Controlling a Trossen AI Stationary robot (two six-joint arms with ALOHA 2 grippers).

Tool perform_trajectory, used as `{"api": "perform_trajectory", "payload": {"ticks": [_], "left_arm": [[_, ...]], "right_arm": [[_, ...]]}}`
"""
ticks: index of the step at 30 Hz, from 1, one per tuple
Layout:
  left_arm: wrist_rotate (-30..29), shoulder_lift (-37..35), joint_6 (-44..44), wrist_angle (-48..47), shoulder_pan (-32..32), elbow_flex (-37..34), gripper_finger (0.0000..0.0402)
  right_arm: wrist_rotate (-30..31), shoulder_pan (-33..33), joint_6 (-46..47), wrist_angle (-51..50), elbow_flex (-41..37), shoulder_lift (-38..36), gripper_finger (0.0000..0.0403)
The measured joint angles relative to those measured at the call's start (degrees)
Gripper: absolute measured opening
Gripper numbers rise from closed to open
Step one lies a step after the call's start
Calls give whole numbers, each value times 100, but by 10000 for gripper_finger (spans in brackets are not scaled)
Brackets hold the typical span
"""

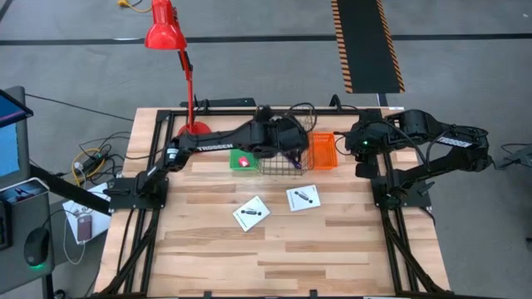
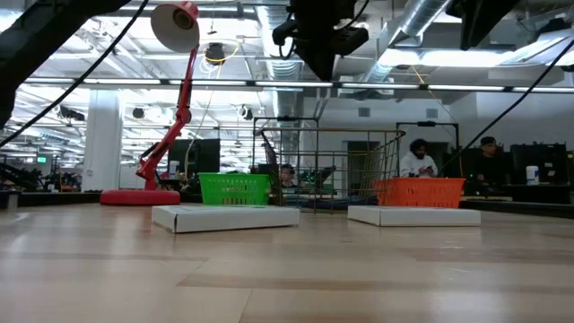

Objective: Pick and place items into bin
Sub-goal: Put the left white box into the orange bin

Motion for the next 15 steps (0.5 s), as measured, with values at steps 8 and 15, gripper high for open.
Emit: {"api": "perform_trajectory", "payload": {"ticks": [8,15], "left_arm": [[-35,-8,-476,-1234,-610,-94,36],[-912,-26,-945,-1952,-1543,-412,36]], "right_arm": [[-21,7,565,2,-200,6,121],[-542,115,807,504,-1402,-262,121]]}}
